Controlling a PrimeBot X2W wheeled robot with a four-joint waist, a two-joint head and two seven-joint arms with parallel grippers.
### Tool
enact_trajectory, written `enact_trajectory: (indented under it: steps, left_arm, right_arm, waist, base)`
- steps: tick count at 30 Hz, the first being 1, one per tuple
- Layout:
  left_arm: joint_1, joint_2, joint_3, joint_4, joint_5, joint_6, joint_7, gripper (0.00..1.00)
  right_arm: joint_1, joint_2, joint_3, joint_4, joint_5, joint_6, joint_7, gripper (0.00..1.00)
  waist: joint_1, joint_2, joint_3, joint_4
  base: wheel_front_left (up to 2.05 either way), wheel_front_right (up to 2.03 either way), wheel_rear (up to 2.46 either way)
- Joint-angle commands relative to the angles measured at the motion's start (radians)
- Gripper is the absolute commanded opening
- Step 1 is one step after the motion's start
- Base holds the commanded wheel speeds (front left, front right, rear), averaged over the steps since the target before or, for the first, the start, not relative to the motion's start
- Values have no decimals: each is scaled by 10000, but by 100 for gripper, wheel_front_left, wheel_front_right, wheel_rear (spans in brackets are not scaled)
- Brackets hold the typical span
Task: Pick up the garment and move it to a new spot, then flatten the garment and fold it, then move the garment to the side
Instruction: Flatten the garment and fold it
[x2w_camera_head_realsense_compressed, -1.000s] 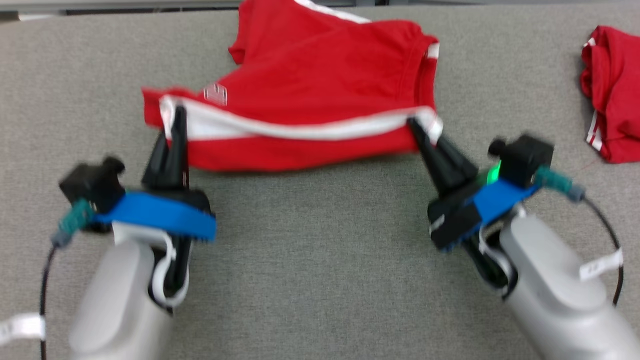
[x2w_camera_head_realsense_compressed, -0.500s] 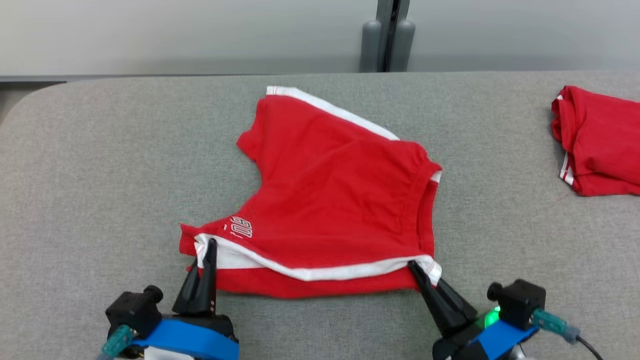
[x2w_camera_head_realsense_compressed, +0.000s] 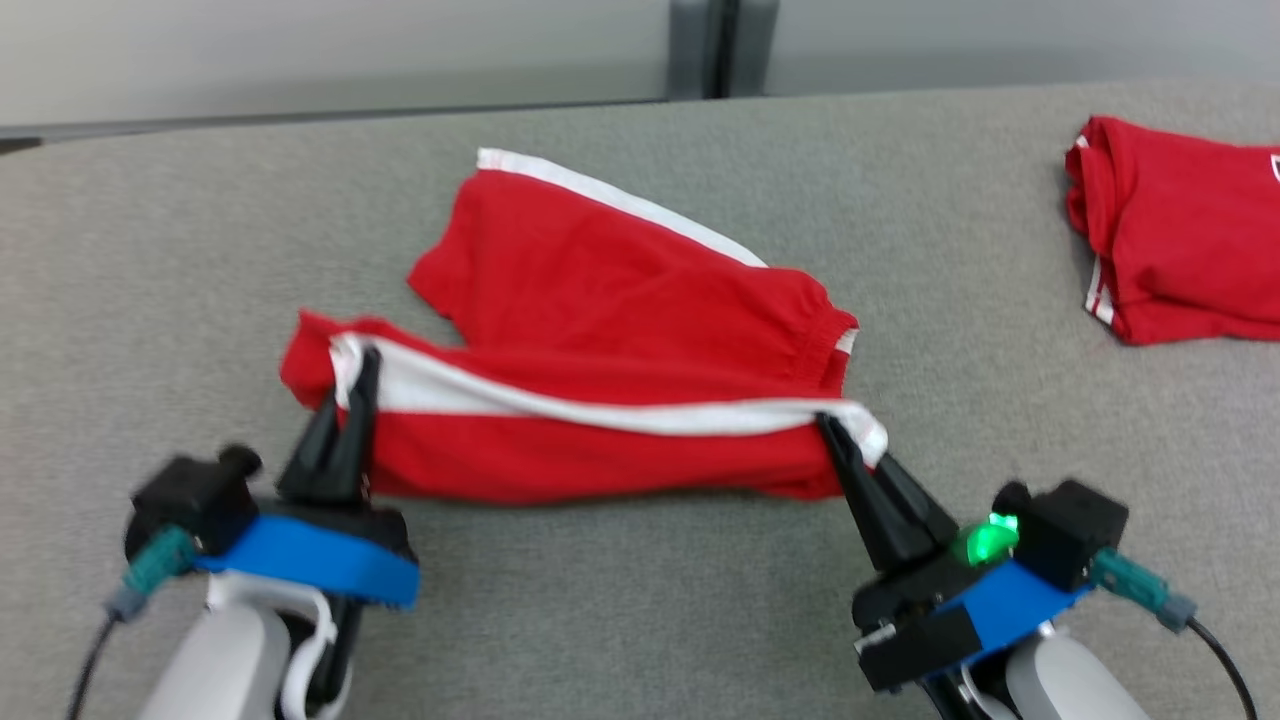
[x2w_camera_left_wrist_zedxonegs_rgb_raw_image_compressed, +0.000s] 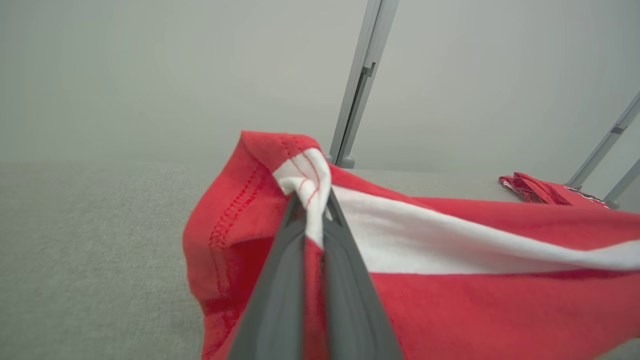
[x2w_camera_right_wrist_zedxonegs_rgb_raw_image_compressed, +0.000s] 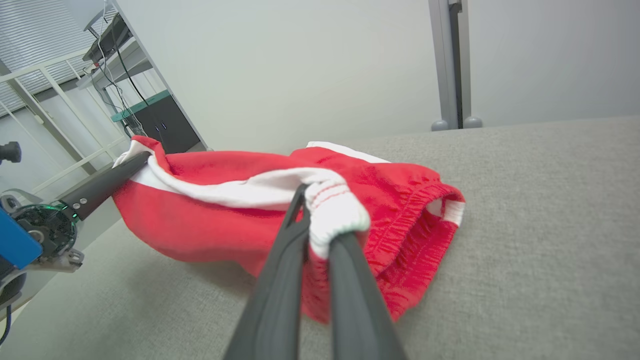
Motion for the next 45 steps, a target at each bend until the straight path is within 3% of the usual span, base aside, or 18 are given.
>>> enact_trajectory:
  steps: [1, 12, 17, 25, 26, 27, 28, 29, 36, 45]
  left_arm:
    - [-348, 53, 63, -5, 7, -35, 46, 0]
    - [-4066, 831, -18, 1074, 438, -270, 917, 0]
    - [-5442, 1091, -183, 2064, 547, -379, 1096, 0]
    - [-6702, 1079, -714, 3960, 514, -483, 782, 0]
    - [-6785, 1071, -785, 4180, 504, -494, 721, 0]
    - [-6865, 1062, -843, 4381, 491, -498, 638, 27]
    - [-6945, 1059, -904, 4574, 475, -499, 532, 92]
    - [-7029, 1052, -964, 4740, 470, -503, 391, 100]
    - [-6987, 873, -1035, 5310, 173, -500, -373, 100]
    - [-6025, 1289, -587, 4854, -5, -429, -638, 100]
  right_arm:
    - [-221, 73, -49, 45, -94, 1, -35, 0]
    - [-3170, 1065, -550, 1622, -760, 1, -501, 0]
    - [-4296, 1199, -527, 2571, -867, 1, -660, 0]
    - [-5452, 1202, 119, 3855, -78, 1, -827, 0]
    - [-5529, 1206, 221, 3992, -83, 1, -838, 19]
    - [-5594, 1206, 287, 4072, -35, 1, -842, 91]
    - [-5655, 1206, 358, 4146, -3, 1, -850, 100]
    - [-5686, 1205, 396, 4183, -32, 1, -854, 100]
    - [-4886, 1197, -25, 3666, -909, 1, -856, 100]
    - [-2760, 1204, -1708, 1553, -2071, 1, -855, 100]
  waist:
    - [-1, -1, 155, -35]
    - [-1, -1, 2171, -902]
    - [-1, -1, 2794, -1230]
    - [-1, -1, 3244, -1515]
    - [-1, -1, 3267, -1533]
    - [-1, -1, 3279, -1547]
    - [-1, -1, 3285, -1558]
    - [-1, -1, 3289, -1569]
    - [-1, -1, 2927, -1549]
    - [-1, -1, 2302, -1655]
  base:
    - [0, 0, 0]
    - [0, 0, 0]
    - [0, 0, 0]
    - [0, 0, 0]
    - [0, 0, 0]
    - [0, 0, 0]
    - [0, 0, 0]
    - [0, 0, 0]
    - [0, 0, 0]
    - [0, 0, 0]
